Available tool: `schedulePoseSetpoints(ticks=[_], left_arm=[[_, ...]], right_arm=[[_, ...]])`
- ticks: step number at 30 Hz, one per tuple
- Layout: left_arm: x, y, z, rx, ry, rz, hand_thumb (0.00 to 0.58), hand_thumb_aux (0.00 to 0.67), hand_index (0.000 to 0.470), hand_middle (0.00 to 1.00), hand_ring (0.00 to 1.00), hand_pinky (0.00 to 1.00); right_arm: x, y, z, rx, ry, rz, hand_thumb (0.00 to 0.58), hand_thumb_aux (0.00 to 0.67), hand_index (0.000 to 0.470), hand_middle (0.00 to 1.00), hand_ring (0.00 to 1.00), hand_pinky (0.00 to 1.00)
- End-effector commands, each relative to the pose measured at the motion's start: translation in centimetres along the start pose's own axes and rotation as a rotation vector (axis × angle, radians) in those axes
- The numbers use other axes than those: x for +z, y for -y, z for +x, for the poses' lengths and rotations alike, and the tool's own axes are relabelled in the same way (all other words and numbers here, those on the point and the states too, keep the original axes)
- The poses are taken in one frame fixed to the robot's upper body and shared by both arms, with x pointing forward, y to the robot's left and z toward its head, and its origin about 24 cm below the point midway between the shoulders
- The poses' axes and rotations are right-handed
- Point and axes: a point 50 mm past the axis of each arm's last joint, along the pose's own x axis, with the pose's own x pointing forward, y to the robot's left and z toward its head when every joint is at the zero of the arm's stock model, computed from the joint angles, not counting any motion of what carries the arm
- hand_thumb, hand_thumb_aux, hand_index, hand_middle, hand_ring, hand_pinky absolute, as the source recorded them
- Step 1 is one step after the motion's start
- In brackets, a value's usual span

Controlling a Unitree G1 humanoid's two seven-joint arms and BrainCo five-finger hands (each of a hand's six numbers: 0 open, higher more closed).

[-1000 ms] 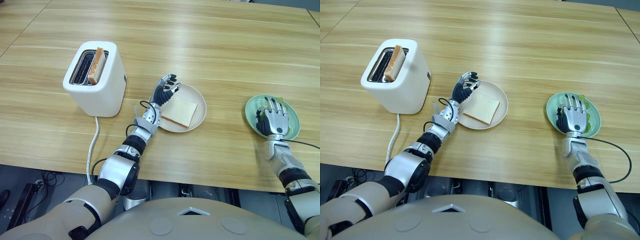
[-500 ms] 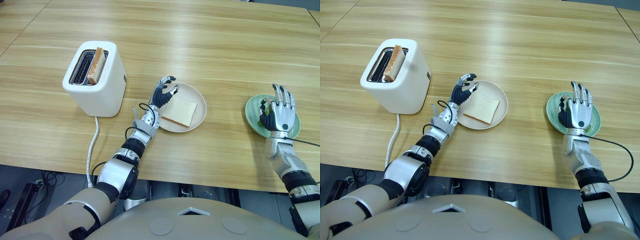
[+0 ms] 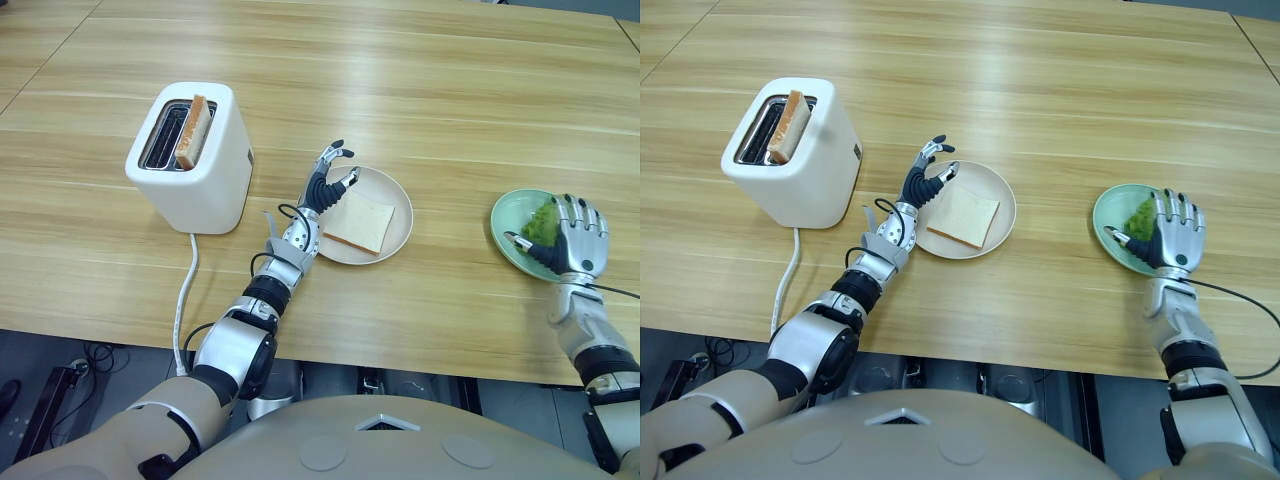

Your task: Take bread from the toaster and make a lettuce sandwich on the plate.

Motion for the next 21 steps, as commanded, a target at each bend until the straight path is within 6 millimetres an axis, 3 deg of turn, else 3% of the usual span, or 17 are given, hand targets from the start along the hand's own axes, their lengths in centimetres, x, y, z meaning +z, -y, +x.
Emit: schedulePoseSetpoints(ticks=[1,8,19,21], left_arm=[[-0.2,0.1,-0.2,-0.007,-0.007,0.000,0.464,0.370,0.254,0.07,0.07,0.07],[-0.4,0.1,-0.3,-0.010,-0.012,0.003,0.466,0.373,0.256,0.05,0.05,0.05],[-0.7,0.1,-0.3,-0.016,-0.028,0.010,0.468,0.376,0.258,0.02,0.02,0.02],[-0.7,0.1,-0.4,-0.019,-0.029,0.010,0.470,0.378,0.260,0.02,0.02,0.02]], right_arm=[[-1.2,-0.3,-0.6,0.056,-0.021,-0.027,0.000,0.000,0.000,0.00,0.00,0.00],[-2.3,-0.8,-1.2,0.100,-0.044,-0.054,0.000,0.000,0.000,0.00,0.00,0.00],[-1.6,-2.8,-1.8,0.201,-0.029,-0.055,0.000,0.000,0.000,0.00,0.00,0.00],[-1.2,-3.0,-1.9,0.205,-0.016,-0.046,0.398,0.294,0.202,0.00,0.00,0.00]])
